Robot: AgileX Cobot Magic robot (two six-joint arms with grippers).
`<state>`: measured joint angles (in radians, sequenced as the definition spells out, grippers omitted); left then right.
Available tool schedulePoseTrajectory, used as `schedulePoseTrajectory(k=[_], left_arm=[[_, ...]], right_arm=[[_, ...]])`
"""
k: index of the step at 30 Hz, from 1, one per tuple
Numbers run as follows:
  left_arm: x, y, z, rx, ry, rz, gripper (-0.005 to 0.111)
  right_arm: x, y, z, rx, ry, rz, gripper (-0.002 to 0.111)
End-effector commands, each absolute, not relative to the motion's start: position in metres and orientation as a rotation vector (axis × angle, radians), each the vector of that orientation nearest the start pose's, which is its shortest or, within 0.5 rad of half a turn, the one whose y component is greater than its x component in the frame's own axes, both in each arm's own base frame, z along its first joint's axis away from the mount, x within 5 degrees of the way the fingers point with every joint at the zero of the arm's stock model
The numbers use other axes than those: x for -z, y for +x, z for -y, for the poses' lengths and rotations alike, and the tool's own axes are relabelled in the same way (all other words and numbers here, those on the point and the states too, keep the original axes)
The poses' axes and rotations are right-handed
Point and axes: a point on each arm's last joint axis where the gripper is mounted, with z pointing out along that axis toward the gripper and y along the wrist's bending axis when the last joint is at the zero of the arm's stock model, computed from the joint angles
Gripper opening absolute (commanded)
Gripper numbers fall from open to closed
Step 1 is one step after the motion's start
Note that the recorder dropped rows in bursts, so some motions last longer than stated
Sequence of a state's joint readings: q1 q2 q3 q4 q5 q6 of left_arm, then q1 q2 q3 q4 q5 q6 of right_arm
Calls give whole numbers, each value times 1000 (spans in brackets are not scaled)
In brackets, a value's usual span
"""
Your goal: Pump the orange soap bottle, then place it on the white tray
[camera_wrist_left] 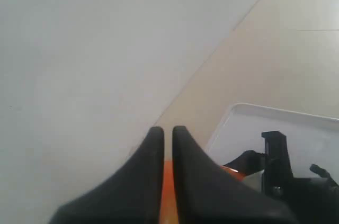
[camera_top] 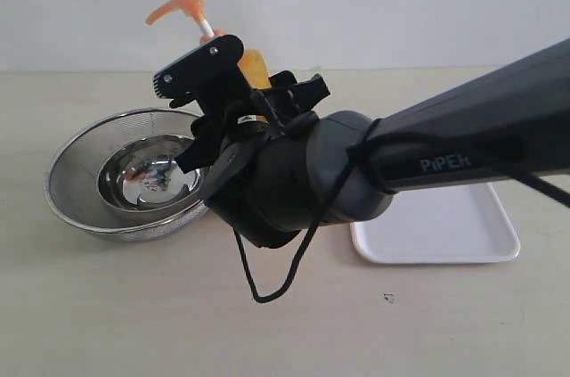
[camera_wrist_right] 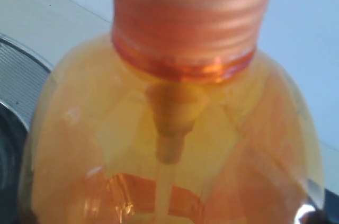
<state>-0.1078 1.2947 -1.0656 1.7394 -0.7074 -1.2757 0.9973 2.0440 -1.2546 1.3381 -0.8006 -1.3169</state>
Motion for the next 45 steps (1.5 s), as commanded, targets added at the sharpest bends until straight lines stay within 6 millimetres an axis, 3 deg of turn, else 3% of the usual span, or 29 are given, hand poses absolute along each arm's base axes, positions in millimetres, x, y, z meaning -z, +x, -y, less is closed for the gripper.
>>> schedulePoseTrajectory(k=[1,14,33,45], left_arm=[[-373,269,91,405,1001,-1507,5],[-369,273,90,513,864,-1613,5],[-332,307,91,526,805,-1731,5],[-333,311,92,546,784,-1684,5]], right_arm=[[-185,285,-325,153,-568,-1827,0],[-186,285,-324,142,-536,-1834,0],[-183,284,-327,105,-568,-1852,0],[-183,284,-327,105,-568,-1852,0]])
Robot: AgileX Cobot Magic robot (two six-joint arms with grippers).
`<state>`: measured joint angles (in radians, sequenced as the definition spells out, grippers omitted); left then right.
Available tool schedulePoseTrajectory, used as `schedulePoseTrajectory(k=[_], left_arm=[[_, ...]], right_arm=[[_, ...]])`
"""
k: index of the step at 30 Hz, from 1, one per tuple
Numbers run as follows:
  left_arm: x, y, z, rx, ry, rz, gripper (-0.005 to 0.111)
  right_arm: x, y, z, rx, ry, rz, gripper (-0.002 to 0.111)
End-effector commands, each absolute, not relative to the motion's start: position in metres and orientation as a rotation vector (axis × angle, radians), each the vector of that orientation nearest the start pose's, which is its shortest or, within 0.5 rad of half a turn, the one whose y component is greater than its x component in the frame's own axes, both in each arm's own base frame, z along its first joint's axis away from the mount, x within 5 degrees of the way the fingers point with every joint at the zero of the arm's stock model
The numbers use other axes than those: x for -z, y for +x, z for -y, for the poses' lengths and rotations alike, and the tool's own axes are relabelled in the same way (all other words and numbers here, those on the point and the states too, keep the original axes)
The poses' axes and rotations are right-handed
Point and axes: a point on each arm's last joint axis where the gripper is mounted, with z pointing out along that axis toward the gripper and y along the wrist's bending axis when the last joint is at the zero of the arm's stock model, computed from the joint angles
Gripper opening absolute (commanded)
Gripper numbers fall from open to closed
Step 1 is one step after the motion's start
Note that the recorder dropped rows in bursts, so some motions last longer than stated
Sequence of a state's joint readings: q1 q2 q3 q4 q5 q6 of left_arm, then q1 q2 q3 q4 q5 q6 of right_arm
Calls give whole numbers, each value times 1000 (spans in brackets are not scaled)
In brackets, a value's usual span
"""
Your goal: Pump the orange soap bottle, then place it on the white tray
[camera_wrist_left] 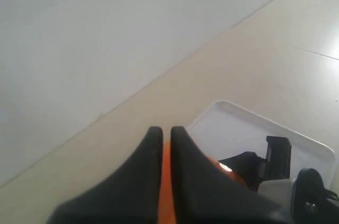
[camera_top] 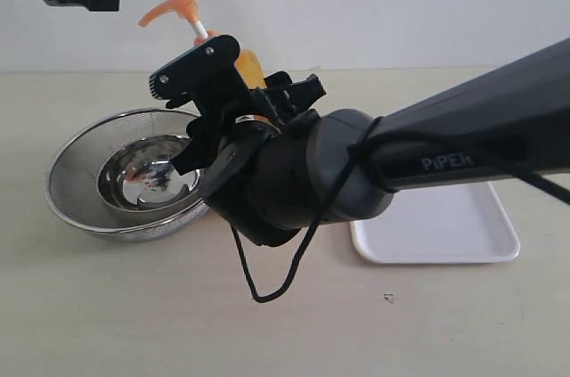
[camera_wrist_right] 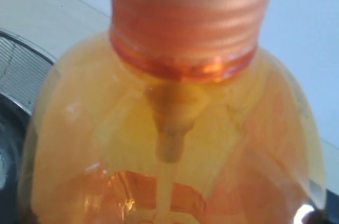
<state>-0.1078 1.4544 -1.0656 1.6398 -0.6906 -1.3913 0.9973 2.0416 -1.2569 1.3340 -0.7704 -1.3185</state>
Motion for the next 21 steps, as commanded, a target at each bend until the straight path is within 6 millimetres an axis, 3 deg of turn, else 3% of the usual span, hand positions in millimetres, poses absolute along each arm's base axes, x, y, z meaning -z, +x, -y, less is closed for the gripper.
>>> schedulePoseTrajectory(k=[1,6,12,21], left_arm=[[-333,311,92,550,784,-1683,5],[-333,309,96,584,825,-1659,5],[-334,327,99,627,796,-1678,5],[-327,324,99,613,857,-1747,5]], right_arm=[[-183,284,-327,105,-568,-1852,0],[-183,284,-327,106,-575,-1852,0],[-183,284,-327,106,-575,-1852,0],[-183,284,-327,106,-575,-1852,0]])
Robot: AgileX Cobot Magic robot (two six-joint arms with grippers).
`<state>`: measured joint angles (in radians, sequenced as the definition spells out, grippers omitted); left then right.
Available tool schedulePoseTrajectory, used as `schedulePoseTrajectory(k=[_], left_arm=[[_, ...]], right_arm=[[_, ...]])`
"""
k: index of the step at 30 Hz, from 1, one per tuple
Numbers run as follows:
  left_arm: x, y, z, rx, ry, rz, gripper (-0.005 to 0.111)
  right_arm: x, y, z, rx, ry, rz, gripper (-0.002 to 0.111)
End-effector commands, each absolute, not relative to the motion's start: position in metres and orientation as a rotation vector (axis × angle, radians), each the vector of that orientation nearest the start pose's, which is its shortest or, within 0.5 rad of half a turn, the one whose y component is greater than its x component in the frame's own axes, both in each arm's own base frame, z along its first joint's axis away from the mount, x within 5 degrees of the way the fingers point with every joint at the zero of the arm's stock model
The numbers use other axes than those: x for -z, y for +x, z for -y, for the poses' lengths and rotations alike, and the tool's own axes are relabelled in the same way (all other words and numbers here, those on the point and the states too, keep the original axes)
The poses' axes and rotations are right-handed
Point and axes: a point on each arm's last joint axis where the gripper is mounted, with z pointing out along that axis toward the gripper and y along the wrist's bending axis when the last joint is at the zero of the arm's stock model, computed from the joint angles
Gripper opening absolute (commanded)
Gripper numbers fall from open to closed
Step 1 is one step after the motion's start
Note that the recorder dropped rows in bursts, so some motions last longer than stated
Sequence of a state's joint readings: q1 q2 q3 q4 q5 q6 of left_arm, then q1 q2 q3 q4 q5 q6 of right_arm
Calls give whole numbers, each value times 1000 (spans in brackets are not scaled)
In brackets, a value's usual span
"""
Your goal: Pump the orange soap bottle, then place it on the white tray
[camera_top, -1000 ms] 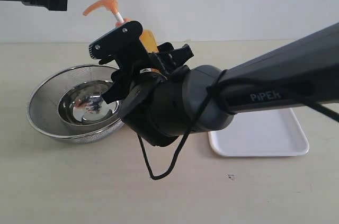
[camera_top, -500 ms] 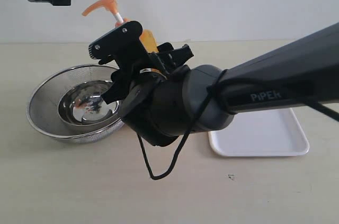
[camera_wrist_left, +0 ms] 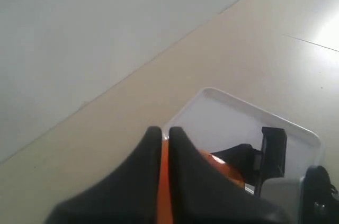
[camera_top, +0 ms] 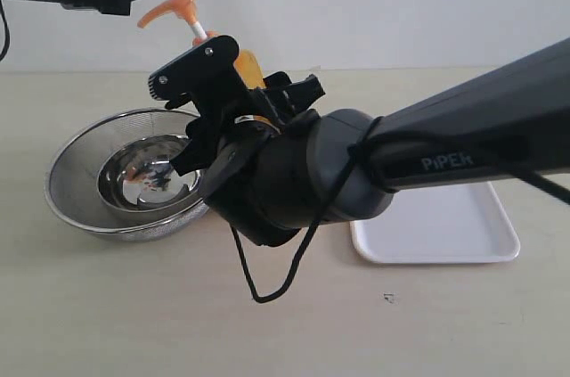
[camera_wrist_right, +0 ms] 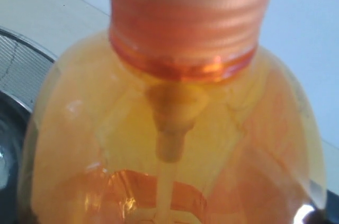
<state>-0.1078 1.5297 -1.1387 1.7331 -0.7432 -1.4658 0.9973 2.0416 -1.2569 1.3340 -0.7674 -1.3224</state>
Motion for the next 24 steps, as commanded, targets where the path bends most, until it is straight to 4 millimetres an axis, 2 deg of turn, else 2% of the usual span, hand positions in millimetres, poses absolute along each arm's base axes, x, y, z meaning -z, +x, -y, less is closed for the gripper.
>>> schedulePoseTrajectory(k=[1,14,24], left_arm=[[-327,324,99,613,857,-1747,5],[-320,328,99,622,855,-1767,5],[-305,336,101,657,851,-1811,5]], right_arm=[[-183,284,-327,106,-575,-1852,0],[-183,284,-327,106,-575,-1852,0],[-183,283,-328,115,-596,-1848,0]])
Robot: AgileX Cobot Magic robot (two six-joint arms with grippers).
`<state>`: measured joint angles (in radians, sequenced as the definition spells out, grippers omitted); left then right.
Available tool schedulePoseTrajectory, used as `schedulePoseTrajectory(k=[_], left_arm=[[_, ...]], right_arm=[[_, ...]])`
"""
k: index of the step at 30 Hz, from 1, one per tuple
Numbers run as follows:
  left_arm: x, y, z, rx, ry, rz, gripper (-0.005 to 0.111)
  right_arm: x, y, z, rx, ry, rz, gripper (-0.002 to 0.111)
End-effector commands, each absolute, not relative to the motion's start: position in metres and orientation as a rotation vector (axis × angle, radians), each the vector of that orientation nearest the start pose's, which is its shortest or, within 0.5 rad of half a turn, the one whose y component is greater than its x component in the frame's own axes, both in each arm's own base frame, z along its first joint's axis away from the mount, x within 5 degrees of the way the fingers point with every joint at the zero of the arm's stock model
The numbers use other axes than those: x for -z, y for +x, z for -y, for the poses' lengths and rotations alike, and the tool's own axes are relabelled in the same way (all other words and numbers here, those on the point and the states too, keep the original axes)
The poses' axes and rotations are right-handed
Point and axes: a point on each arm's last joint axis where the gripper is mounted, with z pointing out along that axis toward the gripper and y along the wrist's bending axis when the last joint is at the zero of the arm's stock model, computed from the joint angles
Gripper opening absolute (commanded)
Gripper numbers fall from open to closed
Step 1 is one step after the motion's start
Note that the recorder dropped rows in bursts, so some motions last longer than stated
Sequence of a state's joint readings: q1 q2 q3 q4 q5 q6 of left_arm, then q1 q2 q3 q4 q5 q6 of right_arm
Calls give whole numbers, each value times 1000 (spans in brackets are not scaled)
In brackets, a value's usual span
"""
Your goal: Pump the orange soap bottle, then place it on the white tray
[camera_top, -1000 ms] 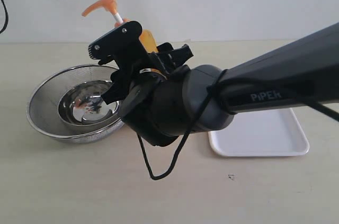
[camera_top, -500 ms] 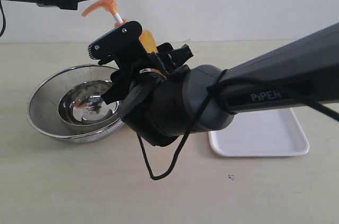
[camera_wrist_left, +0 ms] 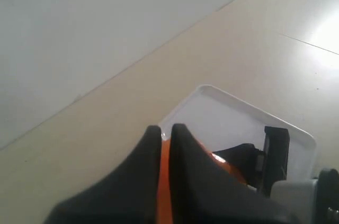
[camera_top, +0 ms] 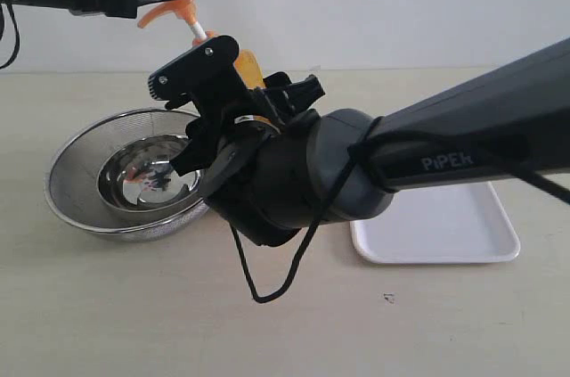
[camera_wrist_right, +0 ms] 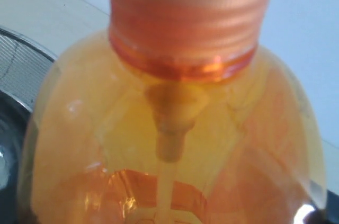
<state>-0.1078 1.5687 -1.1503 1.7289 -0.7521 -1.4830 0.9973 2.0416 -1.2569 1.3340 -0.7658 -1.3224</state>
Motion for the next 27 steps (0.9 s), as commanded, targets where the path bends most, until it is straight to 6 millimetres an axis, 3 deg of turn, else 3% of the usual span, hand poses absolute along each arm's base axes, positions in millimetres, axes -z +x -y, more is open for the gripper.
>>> schedulePoseTrajectory(k=[1,16,27], left_arm=[[-303,336,102,668,857,-1812,5],[-303,333,104,736,851,-1824,5],[-286,326,104,777,847,-1877,5]], right_arm=[[-183,283,-328,115,-596,-1848,0],[-183,284,-327,127,-597,-1843,0],[-183,284,-327,127,-597,-1843,0]])
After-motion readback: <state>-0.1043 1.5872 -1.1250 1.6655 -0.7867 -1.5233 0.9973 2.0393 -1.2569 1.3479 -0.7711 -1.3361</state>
